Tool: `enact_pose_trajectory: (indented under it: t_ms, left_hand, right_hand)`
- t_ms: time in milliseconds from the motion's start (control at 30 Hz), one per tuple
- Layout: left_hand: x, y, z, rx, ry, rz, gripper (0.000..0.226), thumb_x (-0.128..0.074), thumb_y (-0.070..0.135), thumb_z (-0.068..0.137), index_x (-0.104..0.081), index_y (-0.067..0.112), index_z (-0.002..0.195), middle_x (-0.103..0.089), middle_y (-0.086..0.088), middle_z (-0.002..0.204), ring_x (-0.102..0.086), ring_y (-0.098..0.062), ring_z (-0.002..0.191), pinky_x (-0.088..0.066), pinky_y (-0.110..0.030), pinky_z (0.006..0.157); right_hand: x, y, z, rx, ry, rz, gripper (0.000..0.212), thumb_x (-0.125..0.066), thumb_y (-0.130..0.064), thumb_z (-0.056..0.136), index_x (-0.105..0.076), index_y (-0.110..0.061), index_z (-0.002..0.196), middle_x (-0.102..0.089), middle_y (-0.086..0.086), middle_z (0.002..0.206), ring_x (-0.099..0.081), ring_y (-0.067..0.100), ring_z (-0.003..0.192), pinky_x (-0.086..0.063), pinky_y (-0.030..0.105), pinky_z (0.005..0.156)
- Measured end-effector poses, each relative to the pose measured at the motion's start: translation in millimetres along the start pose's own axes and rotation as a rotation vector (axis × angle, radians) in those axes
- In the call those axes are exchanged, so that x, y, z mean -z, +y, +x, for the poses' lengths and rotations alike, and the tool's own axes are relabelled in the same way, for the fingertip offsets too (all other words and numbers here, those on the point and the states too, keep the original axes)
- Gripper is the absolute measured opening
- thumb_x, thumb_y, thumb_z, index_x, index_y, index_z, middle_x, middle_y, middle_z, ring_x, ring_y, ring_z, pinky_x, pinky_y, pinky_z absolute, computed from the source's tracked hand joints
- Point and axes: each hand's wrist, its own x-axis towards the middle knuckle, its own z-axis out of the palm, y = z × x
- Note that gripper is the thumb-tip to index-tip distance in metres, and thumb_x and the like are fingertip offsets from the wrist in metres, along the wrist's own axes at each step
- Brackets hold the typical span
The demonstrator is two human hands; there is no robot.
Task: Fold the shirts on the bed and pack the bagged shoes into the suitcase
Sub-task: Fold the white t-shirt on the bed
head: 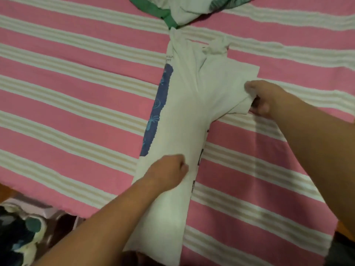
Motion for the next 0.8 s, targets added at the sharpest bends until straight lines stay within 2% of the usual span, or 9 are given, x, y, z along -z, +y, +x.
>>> enact_pose_trajectory:
  t_ms: [100, 200, 267, 367, 467, 567, 633, 700, 800]
  left_hand:
    - [62.3, 9.9, 92.6, -0.13, 0.582, 0.032, 0.017, -0.05, 0.022, 0.096, -0.062, 0.012, 0.101, -0.062, -0.008, 0.097, -0.058, -0.029, 0.091, -0.046, -0.041, 0.08]
    - [88.1, 11.5, 166.2, -0.346, 0.786, 0.186, 0.029, -0.055, 0.019, 0.095, -0.06, 0.005, 0.12, -0.056, -0.014, 0.119, -0.051, -0.034, 0.109, -0.044, -0.048, 0.095]
    - [96.9, 9.8, 192.7, -0.389, 0.84, 0.161, 0.043, -0.052, 0.025, 0.1, -0.049, 0.005, 0.138, -0.047, -0.016, 0.142, -0.043, -0.034, 0.131, -0.036, -0.047, 0.113]
    - [95.9, 7.2, 202.2, -0.311, 0.799, 0.038, 0.058, -0.036, 0.038, 0.107, -0.023, 0.015, 0.158, -0.016, -0.009, 0.166, -0.014, -0.025, 0.153, -0.013, -0.039, 0.125]
    - [102.1, 3.7, 209.8, -0.308, 0.724, 0.285, 0.06, -0.021, 0.05, 0.107, -0.005, 0.032, 0.162, 0.001, -0.004, 0.171, 0.004, -0.027, 0.157, -0.004, -0.048, 0.127]
    - [131.7, 17.8, 237.2, -0.34, 0.572, 0.491, 0.061, -0.008, 0.062, 0.103, 0.009, 0.045, 0.159, 0.013, -0.001, 0.17, 0.018, -0.036, 0.154, 0.005, -0.057, 0.124]
    - [150.1, 27.2, 254.0, -0.347, 0.504, 0.548, 0.061, -0.006, 0.068, 0.1, 0.012, 0.051, 0.156, 0.018, 0.0, 0.169, 0.021, -0.041, 0.152, 0.008, -0.062, 0.121]
    - [161.7, 37.2, 268.8, -0.32, 0.46, 0.561, 0.062, -0.005, 0.074, 0.096, 0.016, 0.057, 0.151, 0.024, 0.001, 0.167, 0.023, -0.042, 0.151, 0.01, -0.064, 0.12]
    - [164.2, 46.8, 273.3, -0.236, 0.391, 0.592, 0.063, -0.003, 0.078, 0.093, 0.019, 0.061, 0.149, 0.029, 0.001, 0.165, 0.026, -0.043, 0.149, 0.012, -0.065, 0.119]
  right_hand:
    - [-0.1, -3.4, 16.6, 0.01, -0.022, 0.115, 0.02, -0.068, -0.027, 0.094, -0.067, -0.016, 0.111, -0.073, 0.001, 0.098, -0.073, 0.017, 0.082, -0.061, 0.033, 0.065]
    - [-3.6, -5.7, 41.8, 0.025, -0.045, 0.168, 0.036, -0.074, -0.033, 0.089, -0.068, -0.011, 0.117, -0.075, 0.008, 0.11, -0.074, 0.028, 0.095, -0.059, 0.047, 0.085]
    - [-9.8, -7.4, 52.1, 0.064, -0.039, 0.254, 0.038, -0.077, -0.028, 0.087, -0.069, -0.008, 0.118, -0.075, 0.01, 0.11, -0.074, 0.032, 0.095, -0.057, 0.054, 0.088]
    - [-8.5, 10.6, 54.6, 0.379, 0.26, 0.452, 0.023, -0.071, -0.021, 0.091, -0.069, -0.013, 0.112, -0.076, 0.007, 0.104, -0.074, 0.027, 0.093, -0.062, 0.045, 0.079]
    - [-8.8, 49.9, 29.4, 0.545, 0.639, 0.233, 0.011, -0.061, -0.026, 0.097, -0.062, -0.014, 0.098, -0.069, 0.004, 0.095, -0.067, 0.024, 0.084, -0.056, 0.023, 0.066]
    - [-8.2, 58.5, 21.3, 0.46, 0.498, 0.269, 0.016, -0.06, -0.032, 0.099, -0.063, -0.02, 0.088, -0.061, 0.004, 0.075, -0.055, 0.016, 0.057, -0.045, 0.023, 0.049]
    - [-12.1, 46.4, 11.3, 0.371, 0.218, 0.433, 0.014, -0.065, -0.031, 0.097, -0.071, -0.019, 0.094, -0.073, 0.007, 0.084, -0.067, 0.022, 0.069, -0.056, 0.034, 0.063]
    - [-8.4, 44.4, 6.1, 0.383, 0.075, 0.484, 0.02, -0.064, -0.019, 0.097, -0.07, -0.006, 0.111, -0.076, 0.013, 0.105, -0.073, 0.028, 0.094, -0.059, 0.035, 0.077]
    - [-7.5, 55.1, 2.3, 0.42, 0.119, 0.138, 0.02, -0.062, -0.016, 0.098, -0.07, -0.008, 0.115, -0.077, 0.001, 0.091, -0.074, 0.024, 0.088, -0.058, 0.03, 0.068]
